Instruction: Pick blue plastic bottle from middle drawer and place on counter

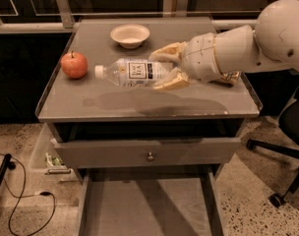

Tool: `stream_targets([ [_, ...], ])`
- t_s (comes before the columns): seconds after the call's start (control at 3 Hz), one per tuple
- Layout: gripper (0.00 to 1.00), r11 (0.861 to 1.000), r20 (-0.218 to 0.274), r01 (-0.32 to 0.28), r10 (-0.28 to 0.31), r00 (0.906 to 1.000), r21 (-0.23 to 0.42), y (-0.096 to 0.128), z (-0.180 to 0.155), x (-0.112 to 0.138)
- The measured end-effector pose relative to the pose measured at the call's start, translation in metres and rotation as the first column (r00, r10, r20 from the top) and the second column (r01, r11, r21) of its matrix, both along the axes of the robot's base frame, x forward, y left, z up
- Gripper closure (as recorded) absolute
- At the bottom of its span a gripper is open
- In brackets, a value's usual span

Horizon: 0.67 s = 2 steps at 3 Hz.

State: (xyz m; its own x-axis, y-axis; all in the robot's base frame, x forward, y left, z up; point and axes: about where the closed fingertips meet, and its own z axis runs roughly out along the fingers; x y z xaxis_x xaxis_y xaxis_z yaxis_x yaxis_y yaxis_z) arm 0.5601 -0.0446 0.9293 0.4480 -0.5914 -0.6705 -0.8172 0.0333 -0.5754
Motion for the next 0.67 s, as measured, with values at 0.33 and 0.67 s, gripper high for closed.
stream_targets([
  [0.33, 1.0, 0.998, -0.055, 0.059, -0.058, 0.9968, 0.011, -0.007, -0.013, 0.029],
  [0.67, 1.0, 0.988, -0.099, 0.15, -0.146, 0.9844, 0.036, -0.025, -0.024, 0.049],
])
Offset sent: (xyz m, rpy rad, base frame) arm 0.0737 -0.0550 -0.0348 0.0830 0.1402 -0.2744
